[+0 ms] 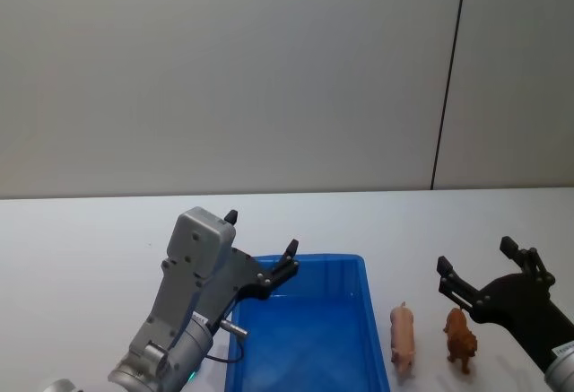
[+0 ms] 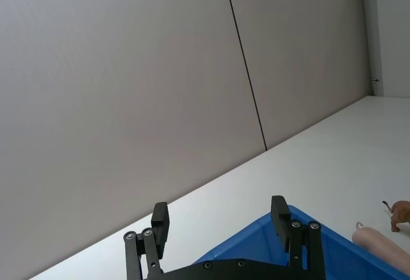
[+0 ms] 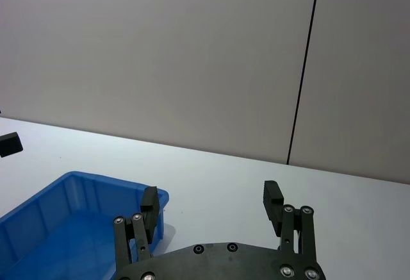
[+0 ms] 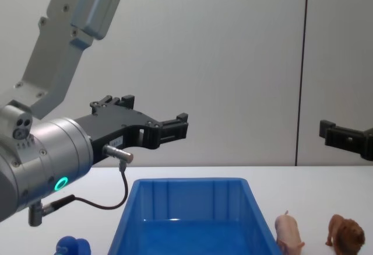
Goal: Pick up the two dolls from the table and place them into the box.
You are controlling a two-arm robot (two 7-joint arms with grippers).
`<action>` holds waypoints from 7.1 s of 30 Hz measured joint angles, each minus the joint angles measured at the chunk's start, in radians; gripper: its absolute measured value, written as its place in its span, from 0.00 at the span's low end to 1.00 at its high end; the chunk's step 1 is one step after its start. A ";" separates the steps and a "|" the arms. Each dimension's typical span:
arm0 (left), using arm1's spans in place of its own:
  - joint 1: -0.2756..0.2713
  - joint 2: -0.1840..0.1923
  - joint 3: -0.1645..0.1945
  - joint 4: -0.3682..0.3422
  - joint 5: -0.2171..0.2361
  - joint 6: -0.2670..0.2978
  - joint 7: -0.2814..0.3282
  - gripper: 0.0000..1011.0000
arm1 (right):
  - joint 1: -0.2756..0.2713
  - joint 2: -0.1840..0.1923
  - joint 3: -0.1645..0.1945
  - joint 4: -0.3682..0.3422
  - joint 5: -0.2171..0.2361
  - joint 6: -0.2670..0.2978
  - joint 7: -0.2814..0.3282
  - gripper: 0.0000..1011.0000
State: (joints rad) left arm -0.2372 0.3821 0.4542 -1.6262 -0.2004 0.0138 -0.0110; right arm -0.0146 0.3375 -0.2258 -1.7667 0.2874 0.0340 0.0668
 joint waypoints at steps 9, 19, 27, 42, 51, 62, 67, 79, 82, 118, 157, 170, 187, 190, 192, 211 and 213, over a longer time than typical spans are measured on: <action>0.000 0.000 0.000 0.000 0.000 0.000 0.000 0.99 | 0.000 0.000 0.000 0.000 0.000 0.000 0.000 0.99; 0.000 0.000 0.000 0.000 0.000 0.000 0.000 0.99 | 0.000 0.000 0.000 0.000 0.000 0.000 0.000 0.99; 0.000 0.000 0.000 0.000 0.000 0.000 0.000 0.99 | 0.000 0.001 0.001 0.001 0.001 0.000 0.002 0.99; 0.000 0.000 0.000 0.000 0.000 0.000 0.000 0.99 | -0.015 0.049 0.031 0.020 0.038 0.040 0.073 0.99; 0.000 0.000 0.000 0.000 0.000 0.000 0.000 0.99 | -0.024 0.070 0.038 0.047 0.037 0.084 0.113 0.99; 0.000 0.000 0.000 0.000 0.000 0.000 0.000 0.99 | -0.015 0.063 0.024 0.096 -0.001 0.126 0.143 0.99; 0.000 0.000 0.000 0.000 0.000 0.000 0.000 0.99 | -0.005 0.054 0.017 0.116 -0.017 0.136 0.149 0.99; 0.000 0.000 0.000 0.000 0.000 0.000 0.000 0.99 | 0.023 0.029 0.000 0.168 -0.058 0.159 0.151 0.99; 0.000 0.000 0.000 0.000 0.000 0.000 0.000 0.99 | 0.030 0.024 -0.003 0.180 -0.066 0.166 0.150 0.99; 0.000 0.000 0.000 0.000 0.000 0.000 0.000 0.99 | 0.067 -0.007 -0.014 0.212 -0.135 0.081 0.117 0.42; 0.000 0.000 0.000 0.000 0.000 0.000 0.000 0.99 | 0.211 -0.115 -0.084 0.161 -0.089 0.175 0.393 0.75; 0.000 0.000 0.000 0.000 0.000 0.000 0.000 0.99 | 0.183 -0.087 -0.068 0.153 -0.062 0.175 0.358 0.99; 0.000 0.000 0.000 0.000 0.000 0.000 0.000 0.99 | 0.089 -0.009 -0.028 0.102 -0.022 0.167 0.250 0.99; 0.000 0.000 0.000 0.000 0.000 0.000 0.000 0.99 | 0.081 -0.003 -0.025 0.106 -0.021 0.172 0.241 0.99; 0.000 0.000 0.000 0.000 0.000 0.000 0.000 0.99 | 0.079 -0.001 -0.024 0.110 -0.021 0.175 0.238 0.99; 0.000 0.000 0.000 0.000 0.000 0.000 0.000 0.99 | 0.098 -0.021 -0.040 0.201 -0.041 0.198 0.235 0.99; 0.000 0.000 0.000 0.000 0.000 0.000 0.000 0.99 | 0.104 -0.026 -0.043 0.213 -0.045 0.198 0.236 0.99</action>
State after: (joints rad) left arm -0.2372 0.3821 0.4542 -1.6262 -0.2004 0.0139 -0.0109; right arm 0.0897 0.3112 -0.2690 -1.5542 0.2425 0.2325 0.3031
